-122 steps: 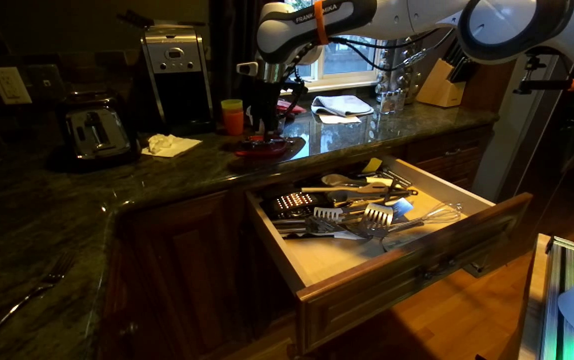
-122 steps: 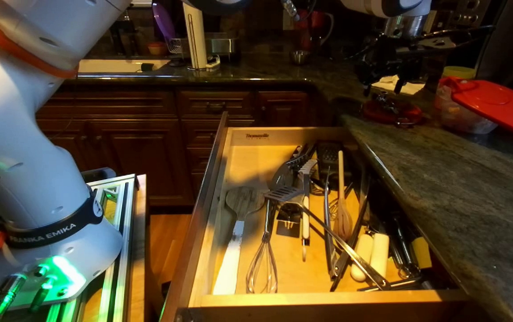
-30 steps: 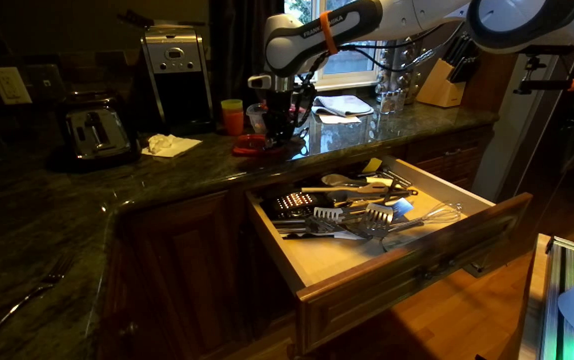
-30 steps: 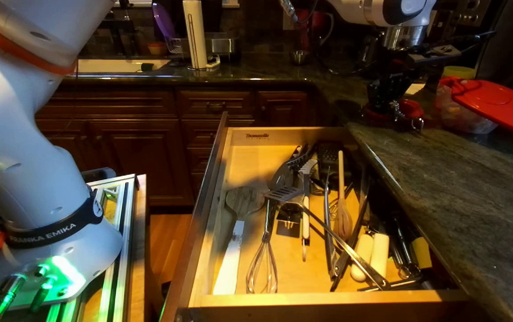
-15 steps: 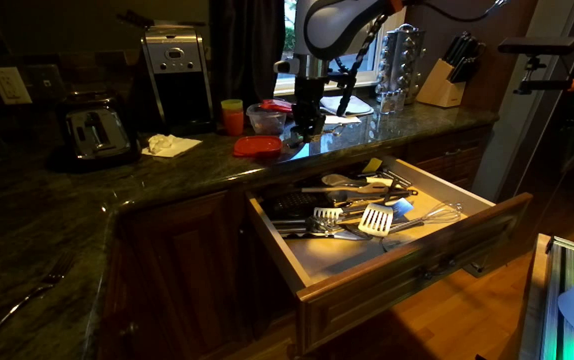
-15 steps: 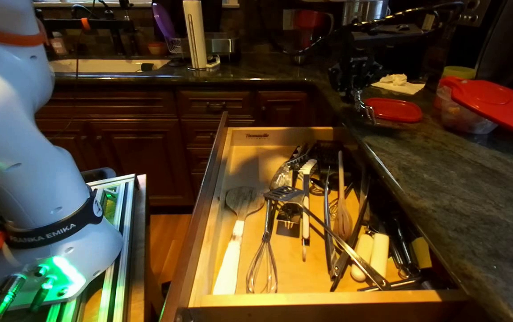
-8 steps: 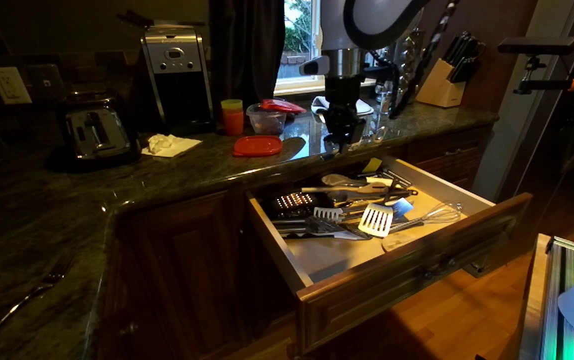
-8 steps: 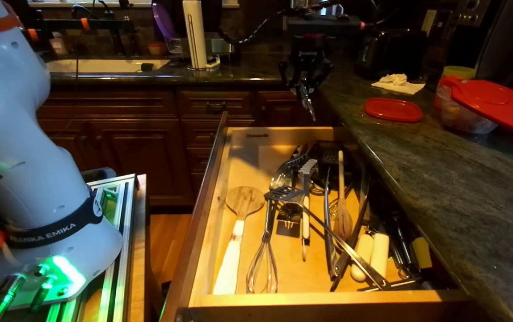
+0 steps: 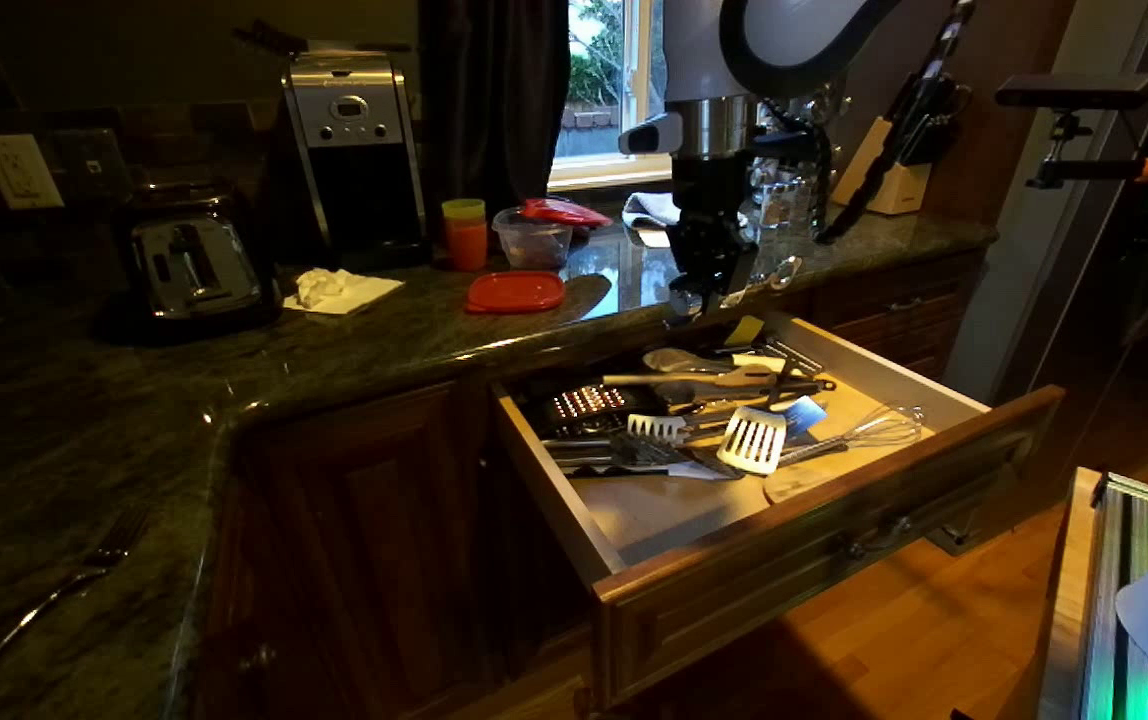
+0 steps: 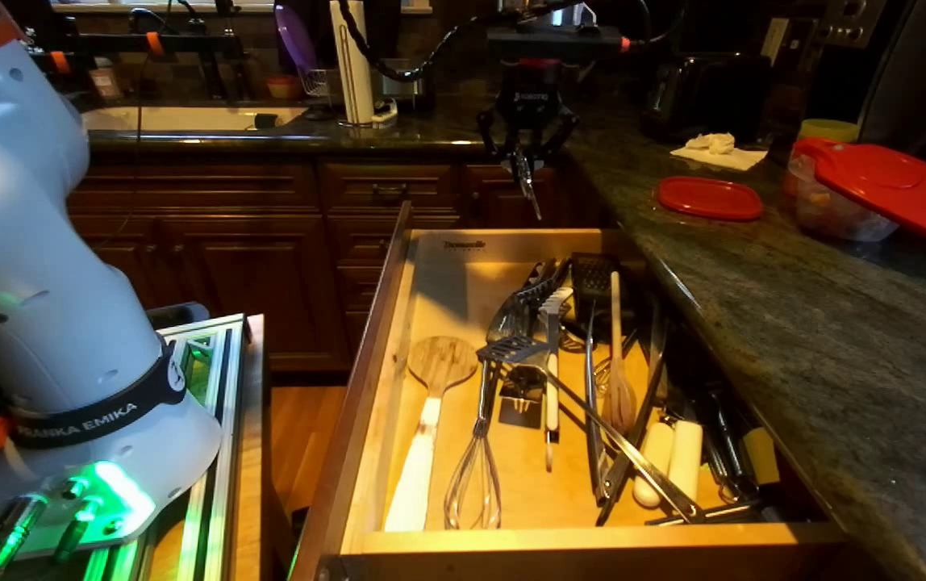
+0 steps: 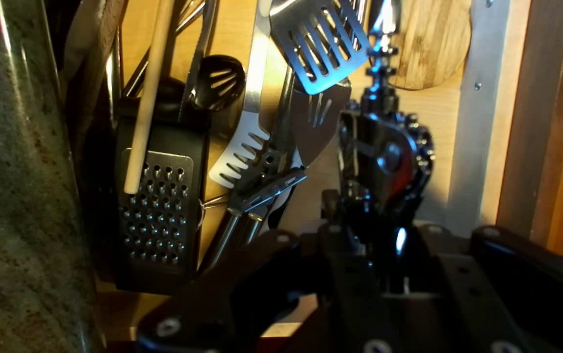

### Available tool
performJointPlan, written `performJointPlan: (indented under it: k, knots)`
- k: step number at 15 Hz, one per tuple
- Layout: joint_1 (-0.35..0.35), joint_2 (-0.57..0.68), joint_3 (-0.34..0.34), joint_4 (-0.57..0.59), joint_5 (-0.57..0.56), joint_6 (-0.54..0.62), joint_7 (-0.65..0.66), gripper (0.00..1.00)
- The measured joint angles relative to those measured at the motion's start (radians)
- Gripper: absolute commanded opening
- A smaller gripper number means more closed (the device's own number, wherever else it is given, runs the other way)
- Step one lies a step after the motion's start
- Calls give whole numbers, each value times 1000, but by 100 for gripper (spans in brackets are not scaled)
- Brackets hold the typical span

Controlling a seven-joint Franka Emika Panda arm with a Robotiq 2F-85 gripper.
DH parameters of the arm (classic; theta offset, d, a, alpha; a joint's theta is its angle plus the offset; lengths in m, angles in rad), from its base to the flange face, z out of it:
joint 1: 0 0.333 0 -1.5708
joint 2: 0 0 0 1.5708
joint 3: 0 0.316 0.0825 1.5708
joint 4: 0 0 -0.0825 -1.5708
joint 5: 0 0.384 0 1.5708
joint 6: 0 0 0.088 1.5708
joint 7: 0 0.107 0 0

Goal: Put the can opener into the drawer

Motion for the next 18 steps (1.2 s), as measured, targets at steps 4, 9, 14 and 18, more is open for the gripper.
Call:
performJointPlan:
  k: [4, 9, 14, 18]
  knots:
    - [10, 12, -1, 6, 0, 0, -11, 4]
    - [64, 114, 17, 61, 36, 1, -62, 4]
    - [82, 258, 52, 138, 130, 1, -93, 4]
    - [74, 365, 66, 190, 253, 1, -108, 4]
